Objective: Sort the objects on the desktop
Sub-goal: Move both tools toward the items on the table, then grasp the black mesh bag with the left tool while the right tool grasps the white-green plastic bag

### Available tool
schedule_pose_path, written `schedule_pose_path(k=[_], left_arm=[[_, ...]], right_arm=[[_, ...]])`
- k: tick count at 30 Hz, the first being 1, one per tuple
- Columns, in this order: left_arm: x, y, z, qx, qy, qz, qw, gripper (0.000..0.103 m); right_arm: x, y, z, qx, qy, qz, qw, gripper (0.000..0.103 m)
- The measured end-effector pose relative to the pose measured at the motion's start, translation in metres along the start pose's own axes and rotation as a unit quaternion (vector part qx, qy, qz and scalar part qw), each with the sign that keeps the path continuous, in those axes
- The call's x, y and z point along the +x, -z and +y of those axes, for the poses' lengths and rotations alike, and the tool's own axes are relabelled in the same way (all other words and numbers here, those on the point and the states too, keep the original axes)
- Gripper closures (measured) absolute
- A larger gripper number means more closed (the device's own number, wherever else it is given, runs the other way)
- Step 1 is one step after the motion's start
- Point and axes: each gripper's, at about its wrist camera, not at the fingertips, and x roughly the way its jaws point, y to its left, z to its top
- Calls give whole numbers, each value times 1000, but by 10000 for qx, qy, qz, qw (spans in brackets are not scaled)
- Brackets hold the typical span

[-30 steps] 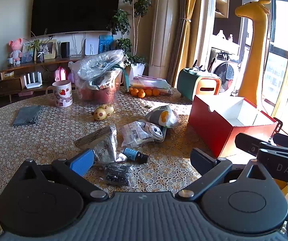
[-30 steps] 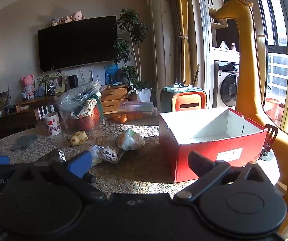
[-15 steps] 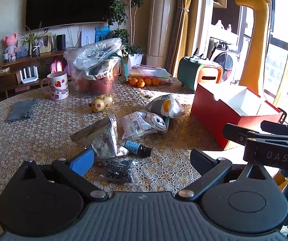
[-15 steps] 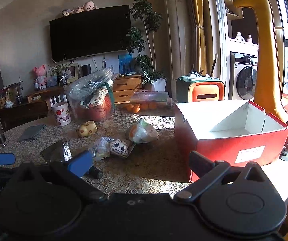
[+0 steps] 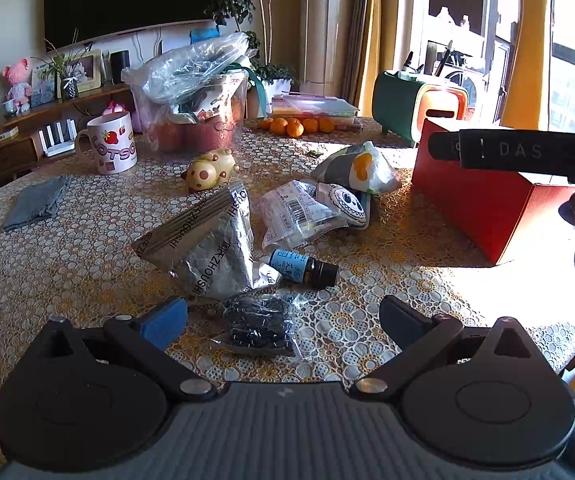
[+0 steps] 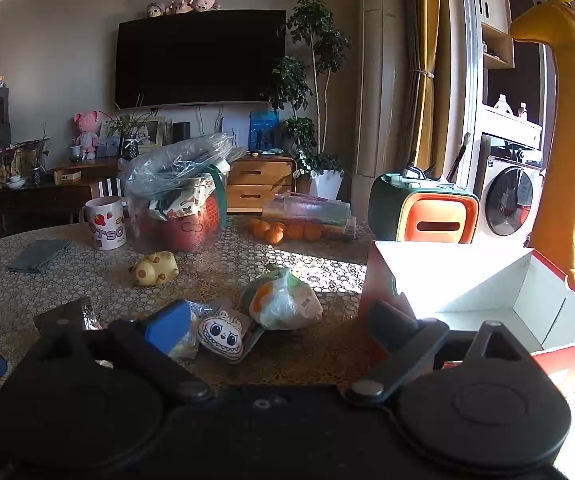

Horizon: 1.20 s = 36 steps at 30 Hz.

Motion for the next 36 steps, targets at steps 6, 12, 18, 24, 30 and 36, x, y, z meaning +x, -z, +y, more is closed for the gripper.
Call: schedule_pose_path(k=[6,12,18,24,30,36], left_arm=[[19,2,2,-26,-6,108,9999,1],[34,4,4,-49,-58,225,9997,1],[47,6,7,-81,-98,378,9992,3],[55,8,6,-70,-133,473,9988,12],[60,10,9,-134,-128,559,9983,18],[65,11,11,-195,-150,679,9974,30]], right_arm=[[38,-4,-4,-28,17,152,9999,12],[84,-17,-5,-72,-50,353,9993,12],[124,-22,-2,-263,-128,545,9981,11],[155,-21,-1,-323,-158,764,9964,11],[189,-19,-5,-347,-165,1179,9923,9],[210,-11,-15,-131,-166,1578,9872,9]])
